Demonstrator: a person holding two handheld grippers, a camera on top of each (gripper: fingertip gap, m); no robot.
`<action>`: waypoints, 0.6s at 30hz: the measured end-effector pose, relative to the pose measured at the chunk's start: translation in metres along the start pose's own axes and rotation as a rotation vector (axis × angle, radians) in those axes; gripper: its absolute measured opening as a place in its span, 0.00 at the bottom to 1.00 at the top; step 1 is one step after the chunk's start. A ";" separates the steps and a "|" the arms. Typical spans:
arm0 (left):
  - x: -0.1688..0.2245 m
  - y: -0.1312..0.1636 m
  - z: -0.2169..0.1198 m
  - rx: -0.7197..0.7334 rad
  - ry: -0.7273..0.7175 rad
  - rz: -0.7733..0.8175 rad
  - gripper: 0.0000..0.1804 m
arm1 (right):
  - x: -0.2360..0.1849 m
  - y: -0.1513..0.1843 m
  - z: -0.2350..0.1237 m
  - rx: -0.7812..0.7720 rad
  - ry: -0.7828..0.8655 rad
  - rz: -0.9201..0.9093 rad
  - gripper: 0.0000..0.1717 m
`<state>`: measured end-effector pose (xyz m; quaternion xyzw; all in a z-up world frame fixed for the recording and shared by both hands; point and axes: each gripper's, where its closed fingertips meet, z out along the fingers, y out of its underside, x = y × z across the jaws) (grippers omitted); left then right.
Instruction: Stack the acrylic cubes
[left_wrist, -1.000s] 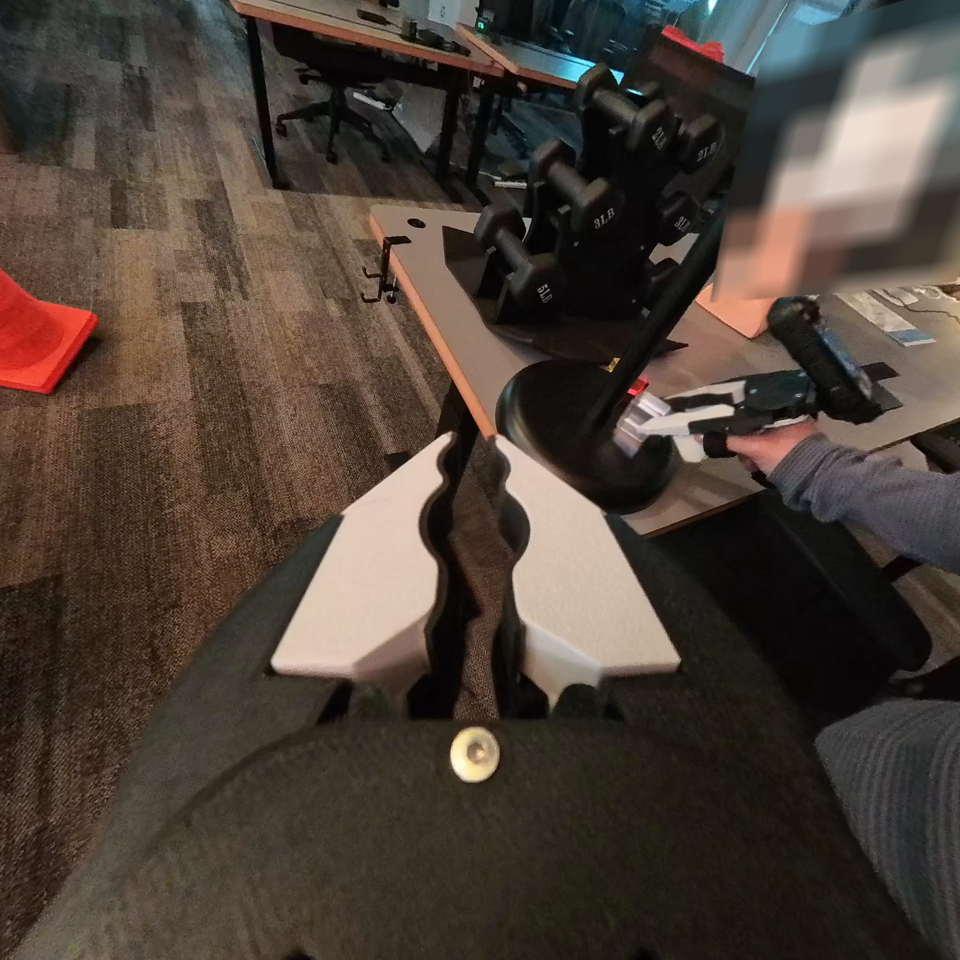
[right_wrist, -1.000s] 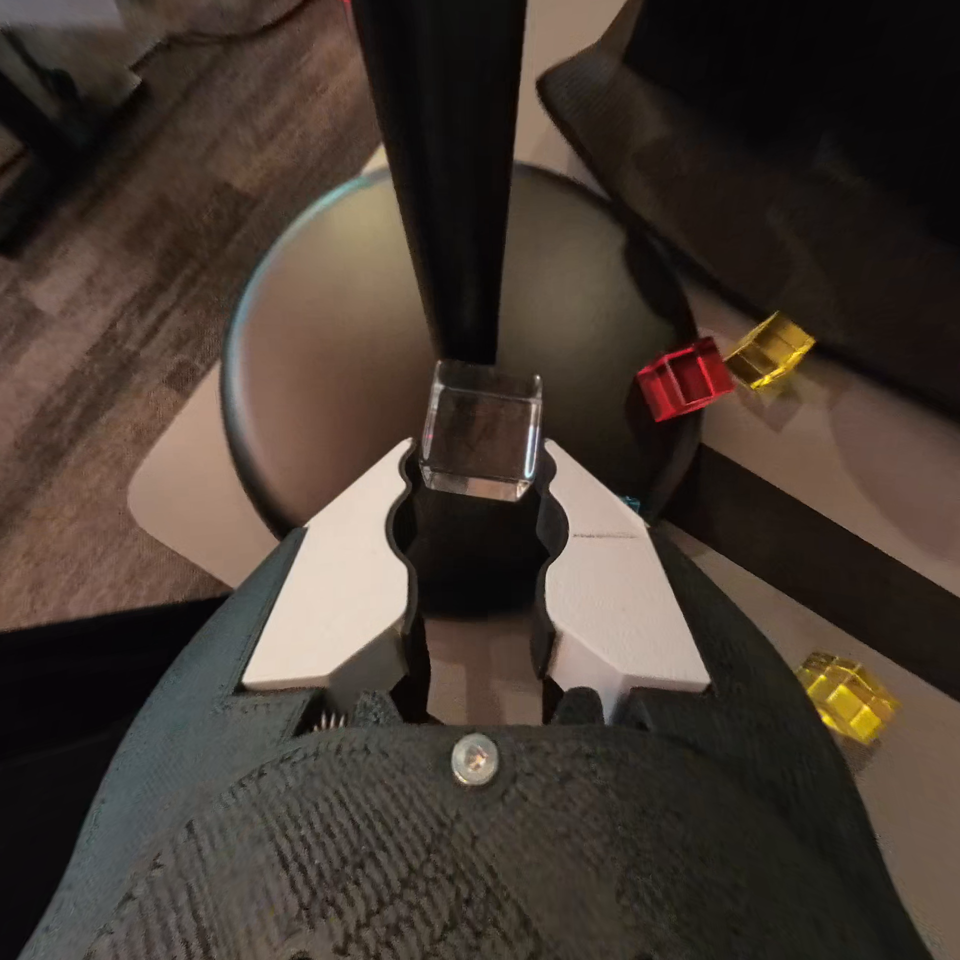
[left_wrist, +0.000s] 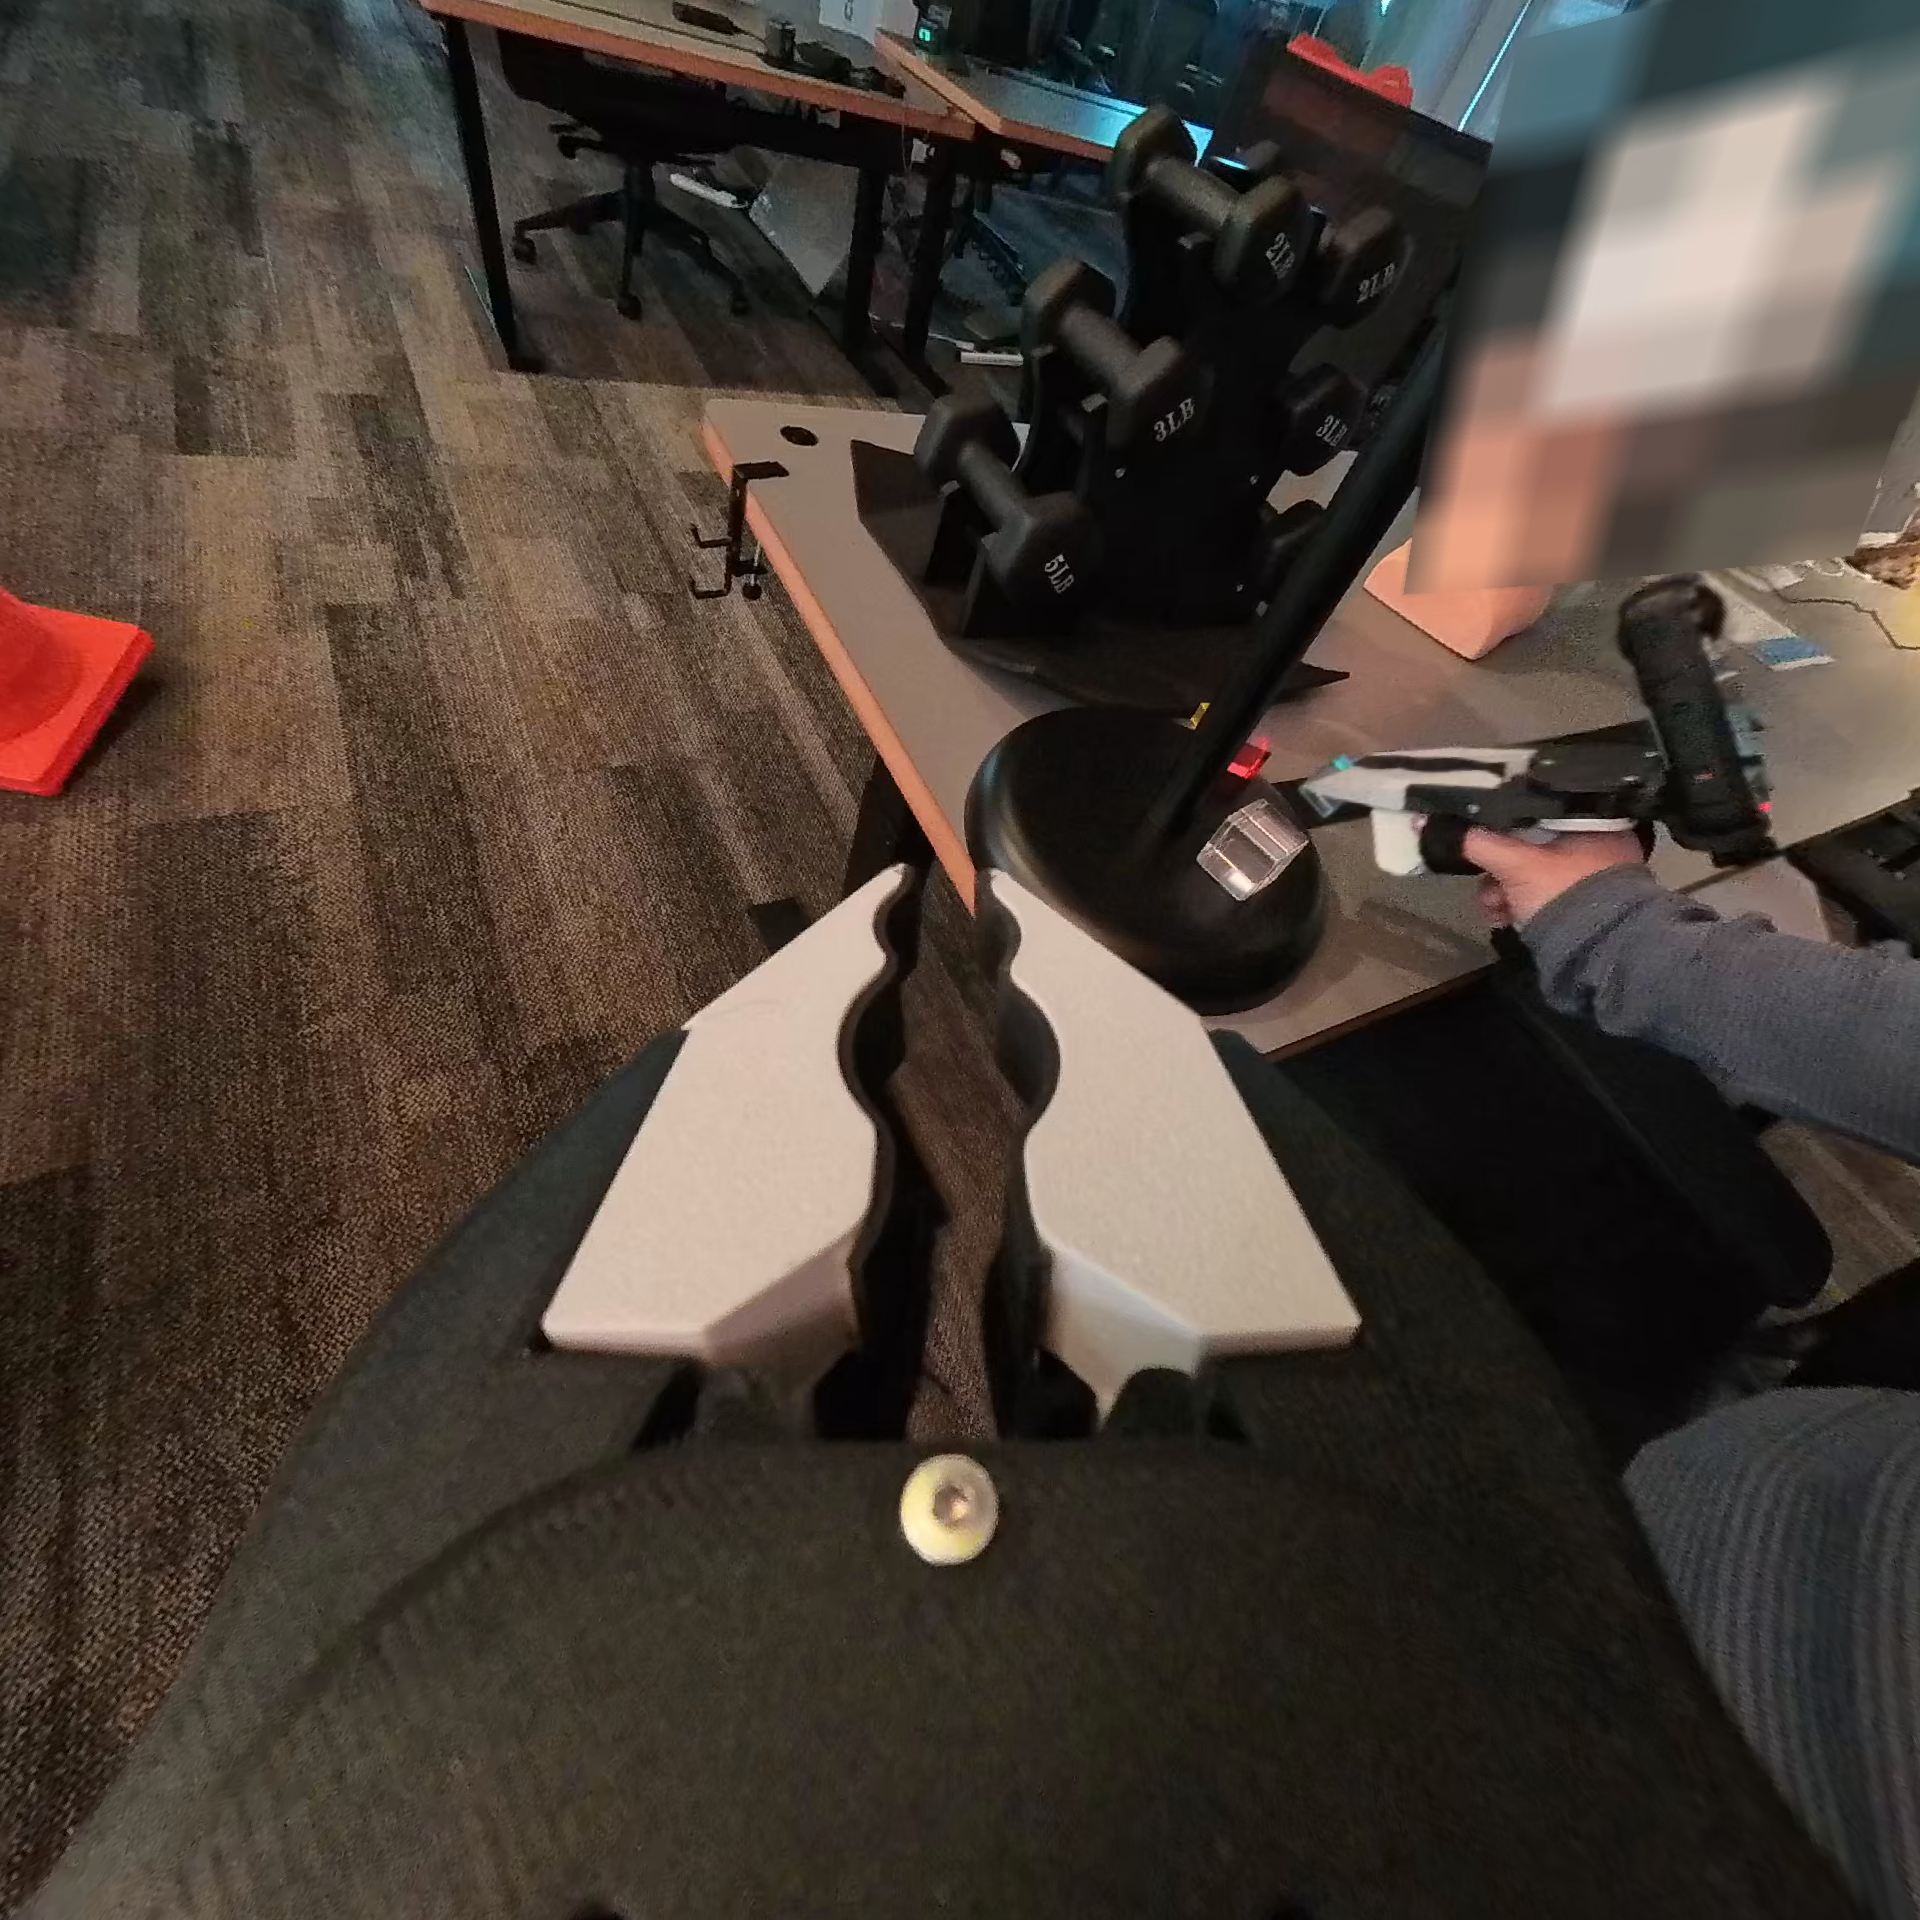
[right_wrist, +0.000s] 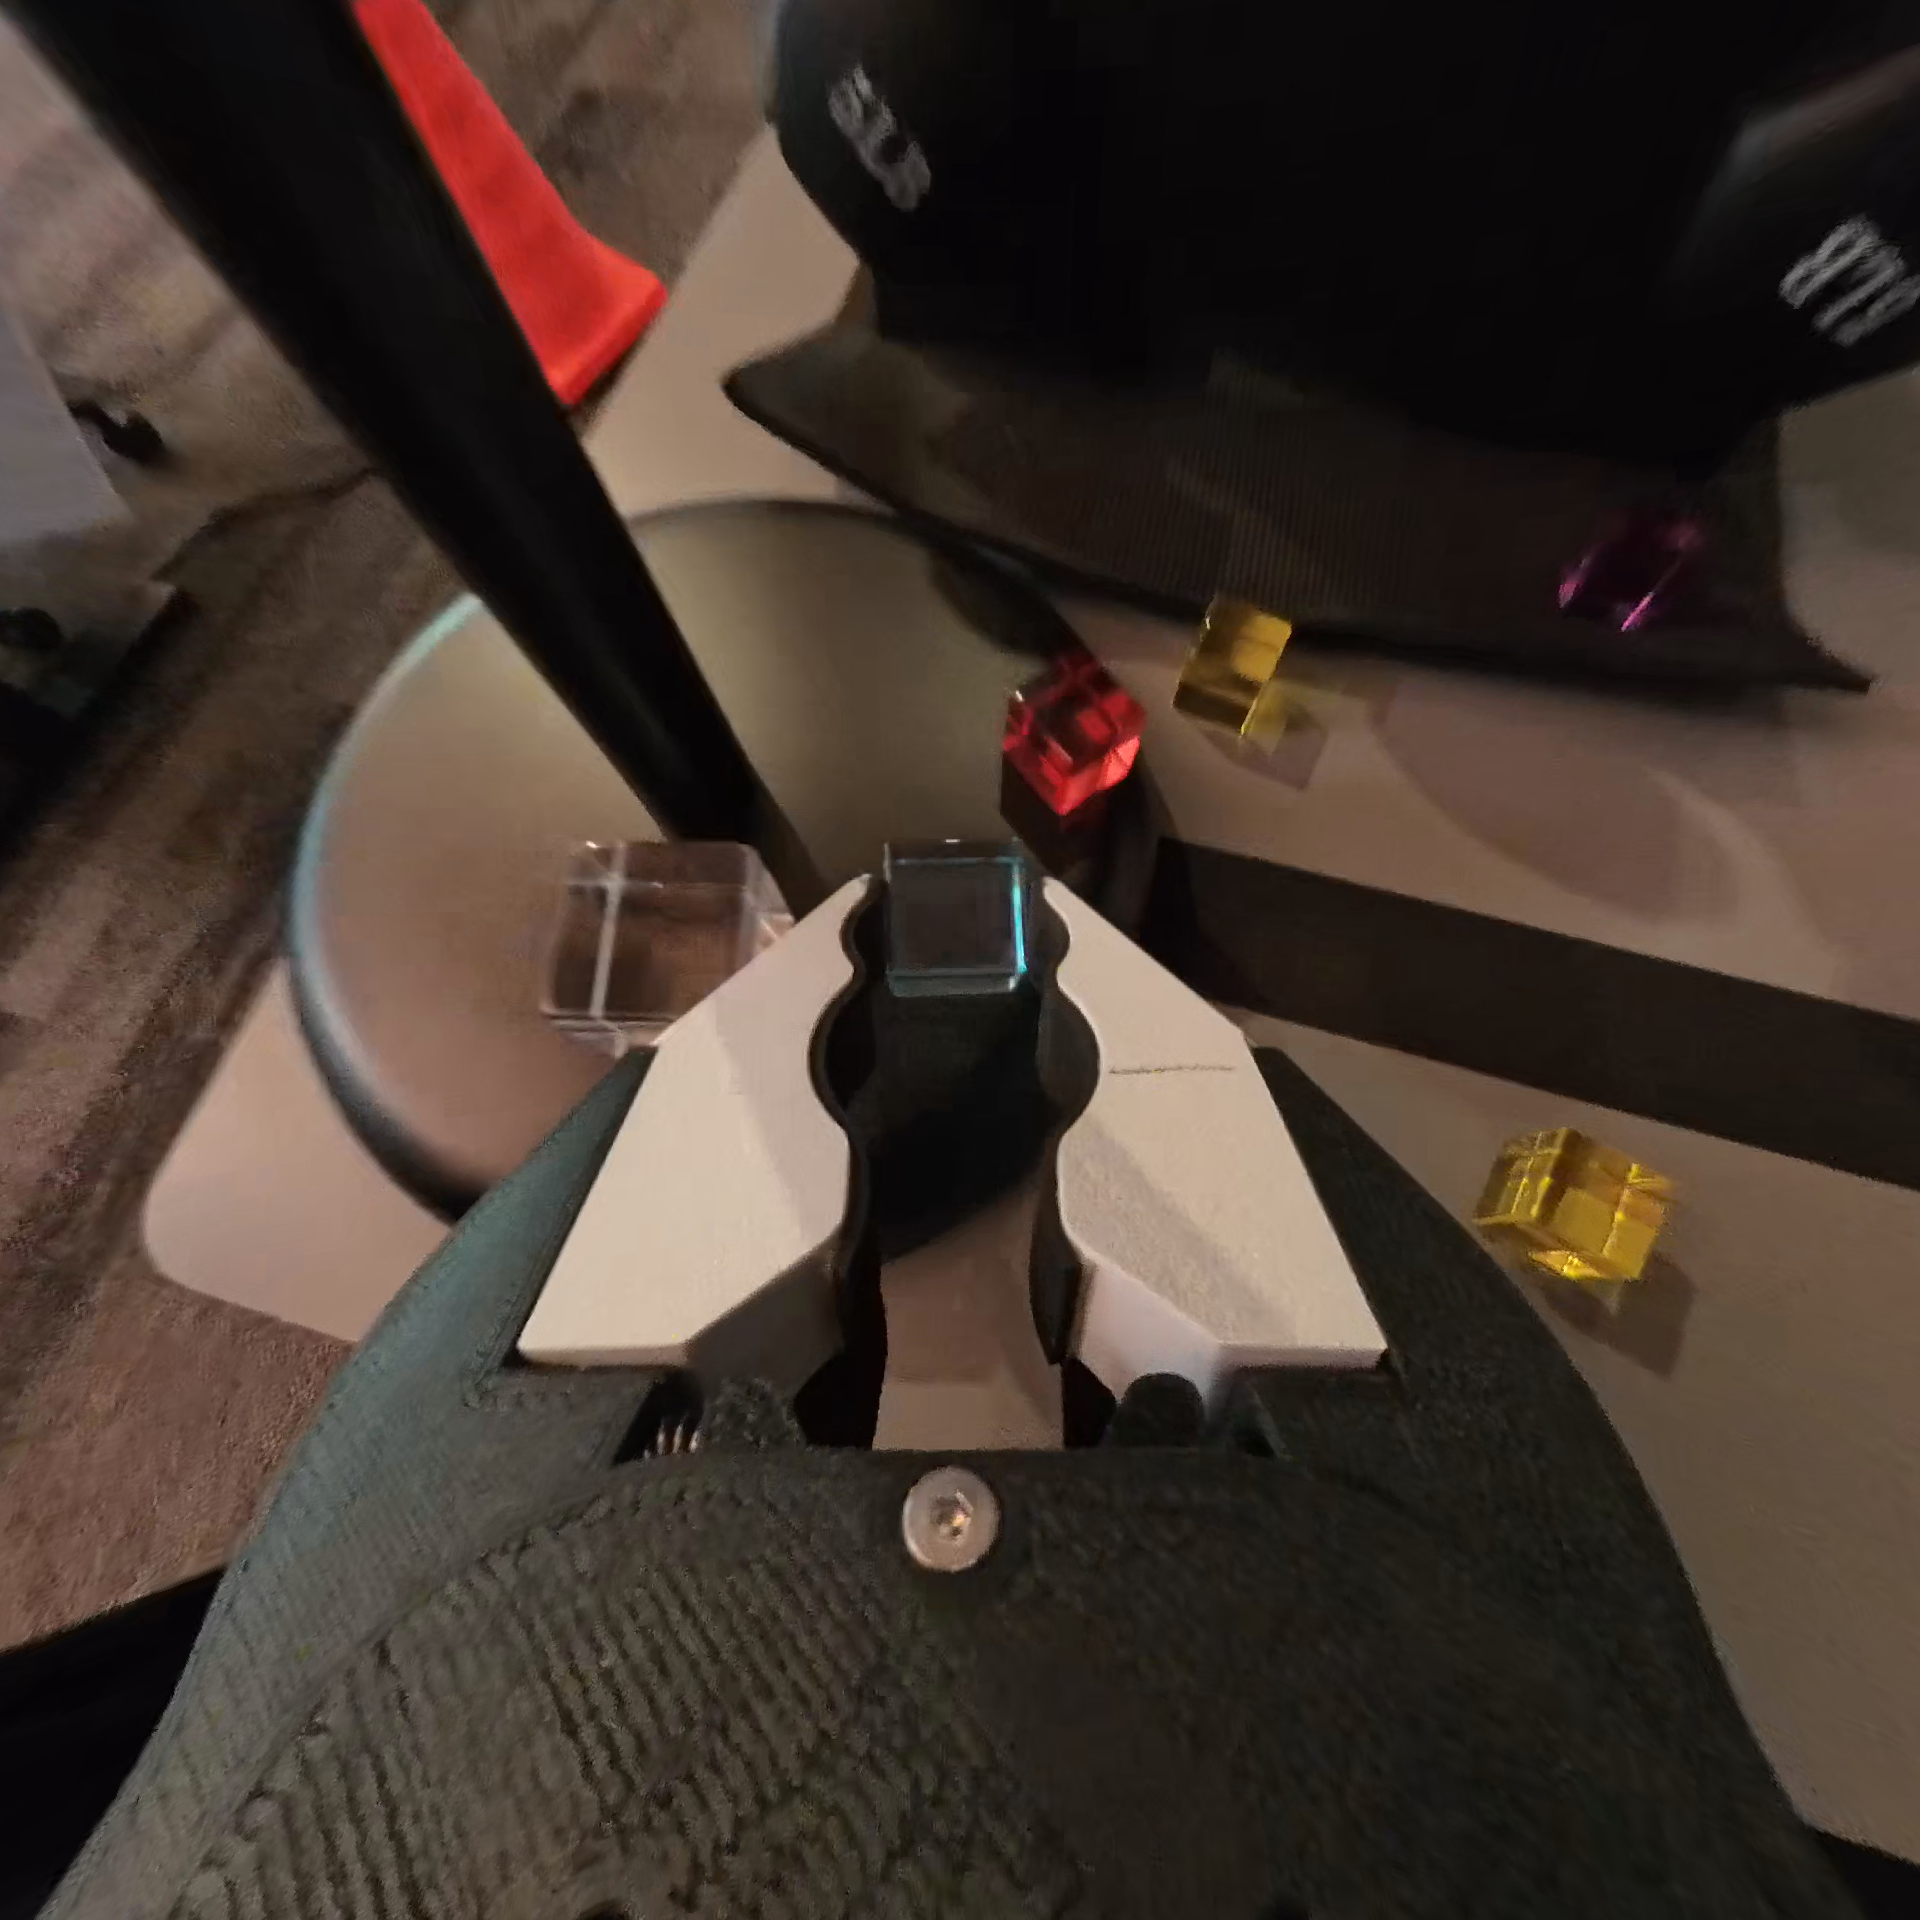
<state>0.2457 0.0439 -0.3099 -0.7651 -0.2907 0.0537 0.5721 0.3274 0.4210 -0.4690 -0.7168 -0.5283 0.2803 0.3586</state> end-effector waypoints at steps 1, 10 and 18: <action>-0.001 0.000 -0.001 0.001 -0.001 -0.006 0.05 | -0.007 -0.004 -0.005 0.008 -0.012 -0.005 0.15; -0.006 0.002 -0.002 0.005 -0.006 -0.015 0.05 | -0.056 -0.005 -0.012 -0.090 0.005 -0.048 0.15; -0.007 0.005 -0.003 -0.001 -0.007 -0.011 0.05 | -0.059 -0.001 0.004 -0.147 0.037 -0.038 0.15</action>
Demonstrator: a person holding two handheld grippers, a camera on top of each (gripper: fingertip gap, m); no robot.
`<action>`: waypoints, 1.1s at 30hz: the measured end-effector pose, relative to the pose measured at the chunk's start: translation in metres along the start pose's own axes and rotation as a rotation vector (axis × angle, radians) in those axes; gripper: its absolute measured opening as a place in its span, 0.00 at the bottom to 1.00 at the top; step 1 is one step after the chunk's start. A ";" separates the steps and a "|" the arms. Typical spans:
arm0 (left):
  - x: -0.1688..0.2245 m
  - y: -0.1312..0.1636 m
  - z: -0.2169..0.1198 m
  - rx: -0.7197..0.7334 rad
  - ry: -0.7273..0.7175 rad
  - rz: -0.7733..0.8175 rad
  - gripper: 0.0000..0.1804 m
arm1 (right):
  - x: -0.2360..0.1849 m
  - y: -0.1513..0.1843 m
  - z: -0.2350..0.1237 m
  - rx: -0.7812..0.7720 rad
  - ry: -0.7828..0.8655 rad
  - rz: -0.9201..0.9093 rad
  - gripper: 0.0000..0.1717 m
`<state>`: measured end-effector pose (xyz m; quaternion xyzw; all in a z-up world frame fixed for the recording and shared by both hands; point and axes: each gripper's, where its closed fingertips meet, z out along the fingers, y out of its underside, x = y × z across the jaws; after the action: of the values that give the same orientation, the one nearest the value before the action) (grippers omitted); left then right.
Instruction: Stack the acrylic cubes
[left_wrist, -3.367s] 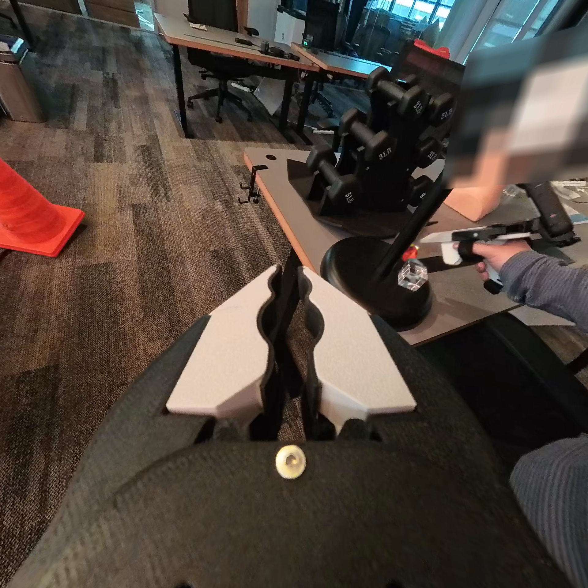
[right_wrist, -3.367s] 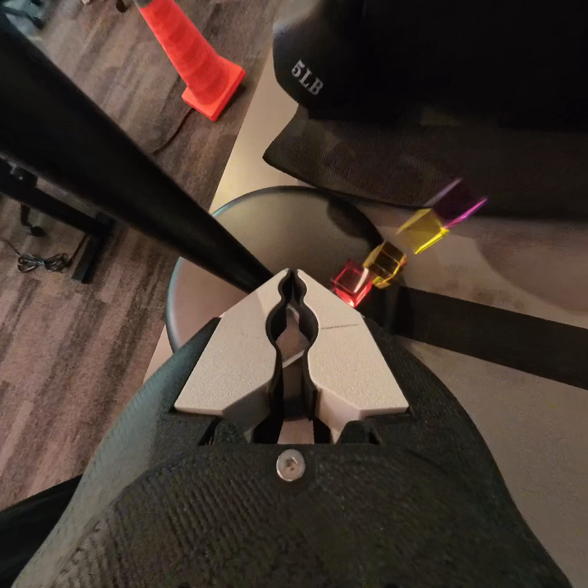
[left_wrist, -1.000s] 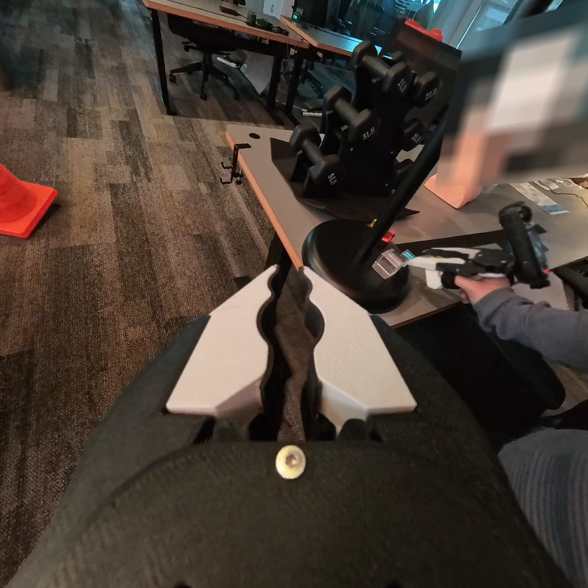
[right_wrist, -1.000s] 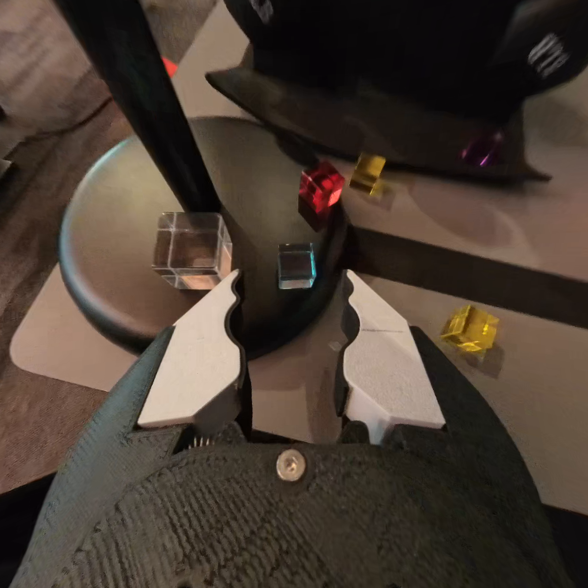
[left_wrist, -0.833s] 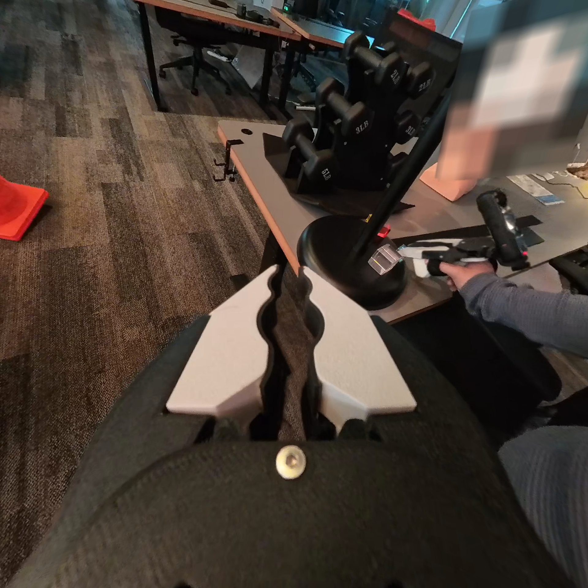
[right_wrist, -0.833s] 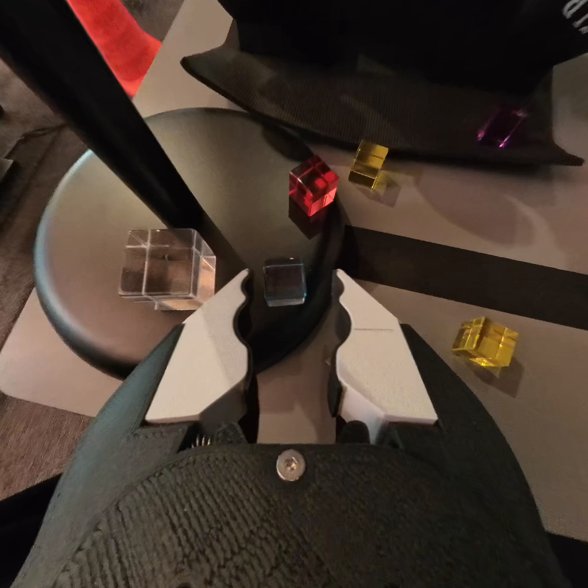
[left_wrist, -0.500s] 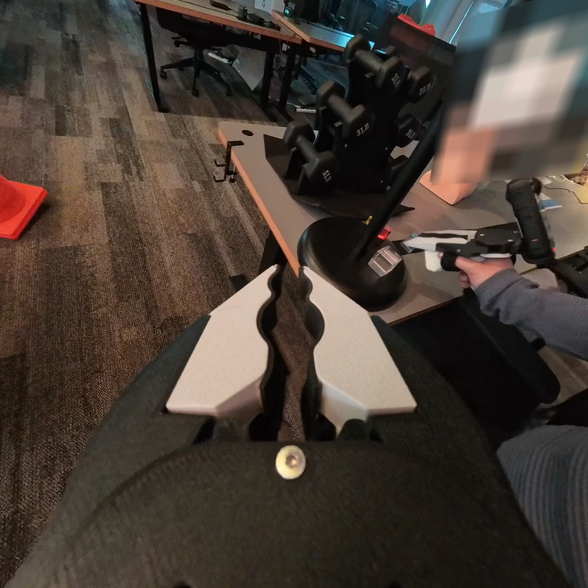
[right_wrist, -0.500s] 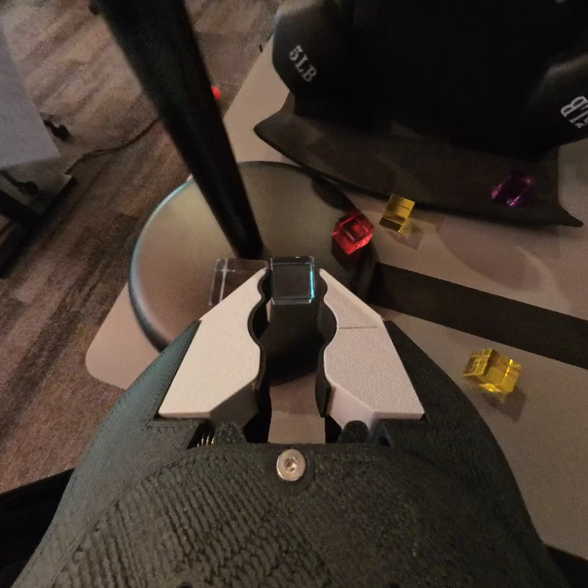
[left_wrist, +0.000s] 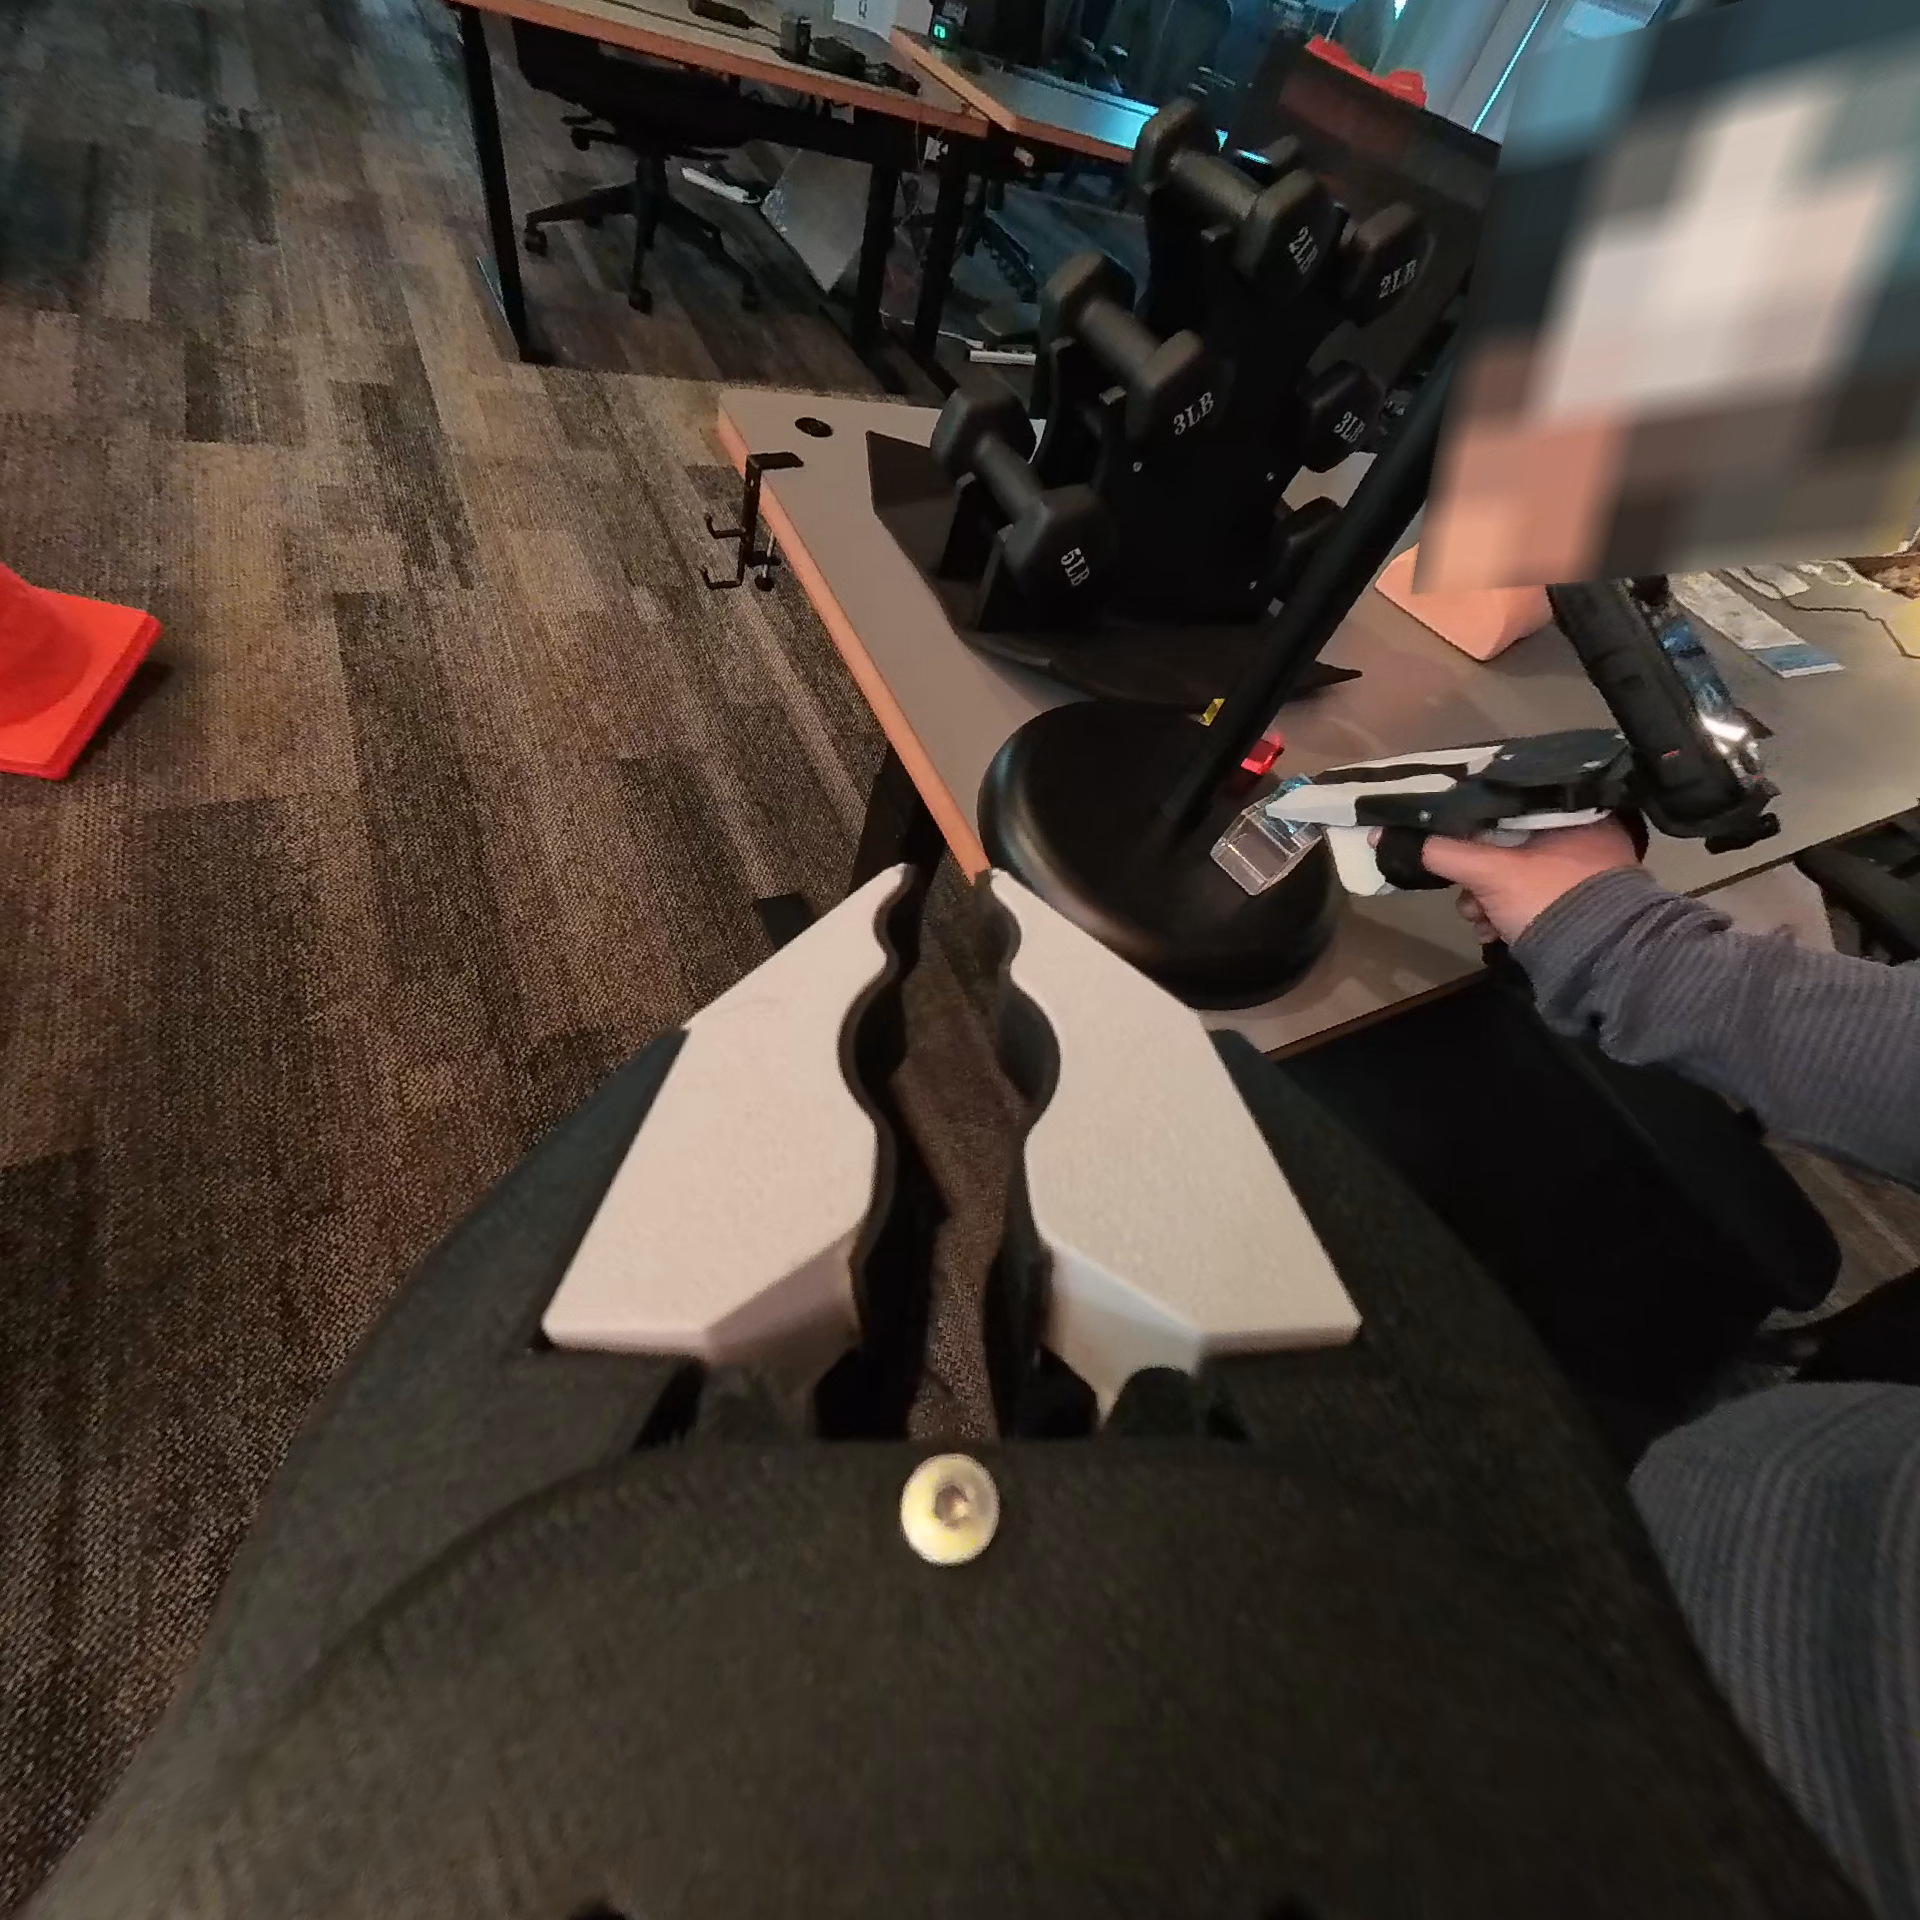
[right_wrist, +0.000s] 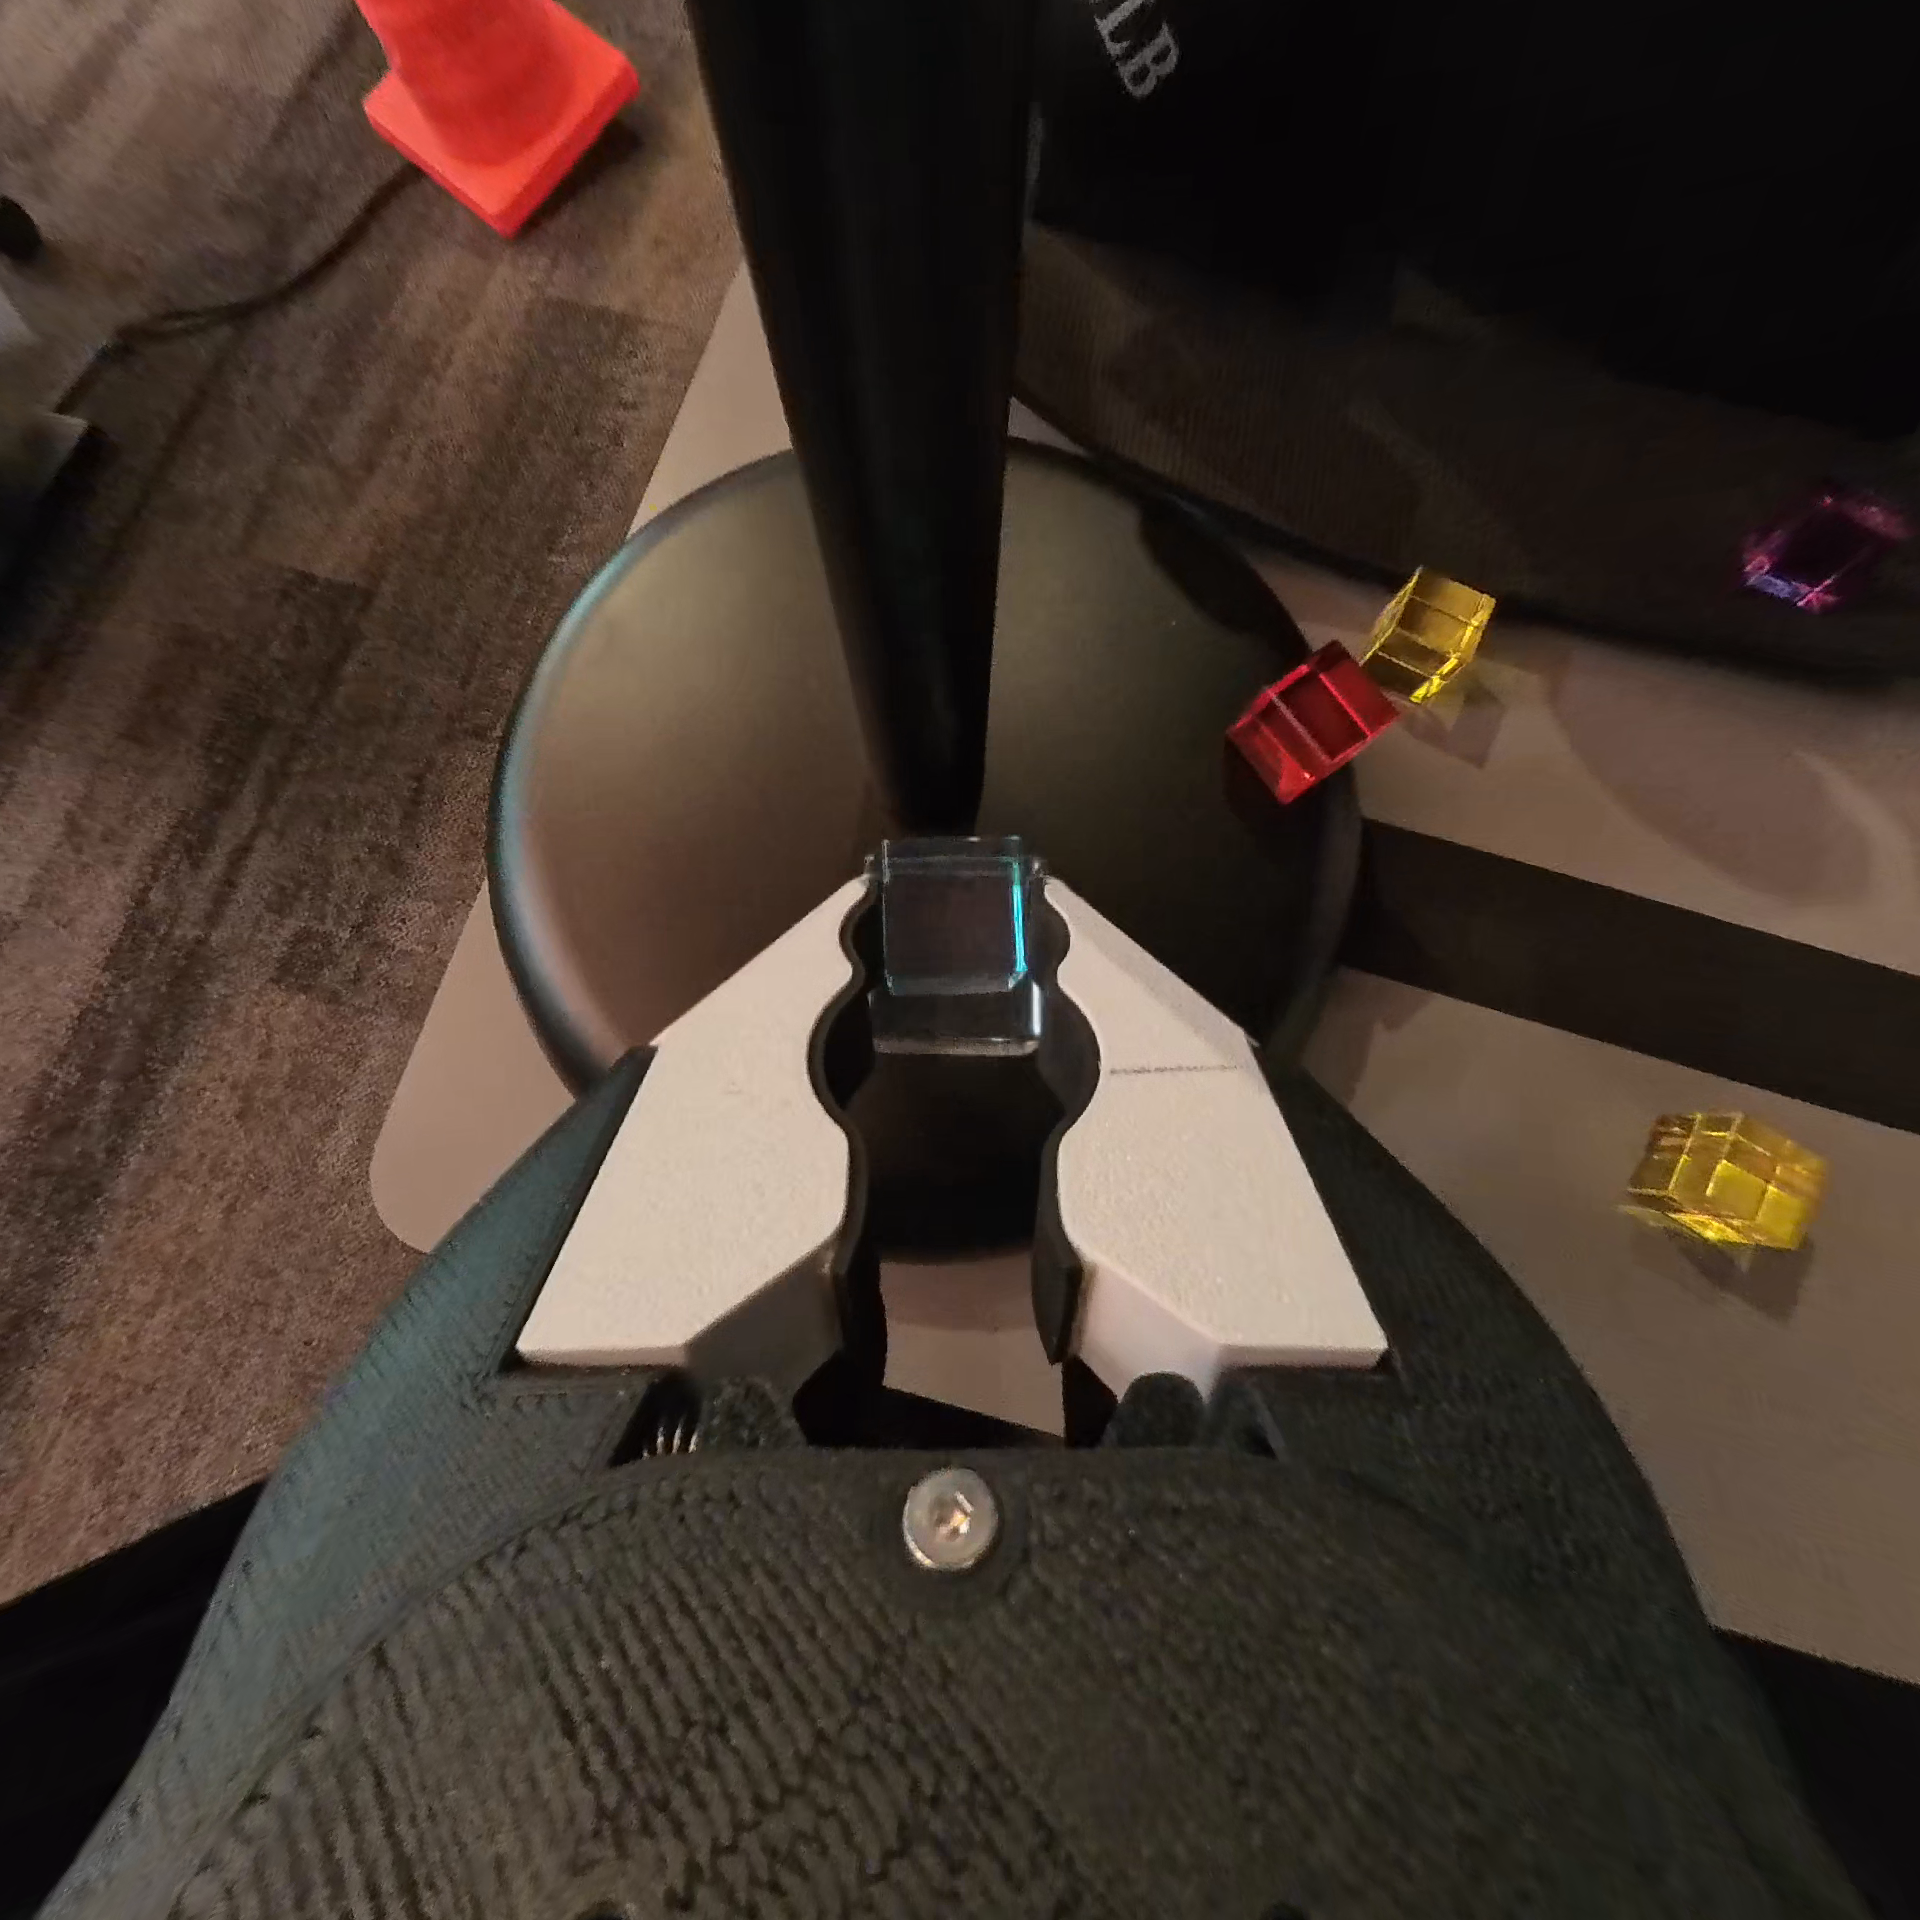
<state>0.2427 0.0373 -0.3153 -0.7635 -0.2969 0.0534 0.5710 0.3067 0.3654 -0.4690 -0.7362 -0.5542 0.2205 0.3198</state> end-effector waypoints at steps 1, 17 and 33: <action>0.000 0.000 0.000 0.001 -0.001 0.000 0.05 | 0.000 0.000 0.000 -0.001 0.004 -0.005 0.15; -0.001 0.000 0.002 0.003 0.011 -0.007 0.05 | -0.001 -0.001 -0.014 0.087 0.019 0.018 0.36; 0.003 0.004 0.010 -0.039 0.028 -0.010 0.05 | 0.202 0.085 -0.006 -0.048 0.326 0.337 0.32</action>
<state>0.2430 0.0464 -0.3214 -0.7737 -0.2937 0.0342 0.5603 0.4266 0.5418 -0.5200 -0.8515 -0.3697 0.1358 0.3463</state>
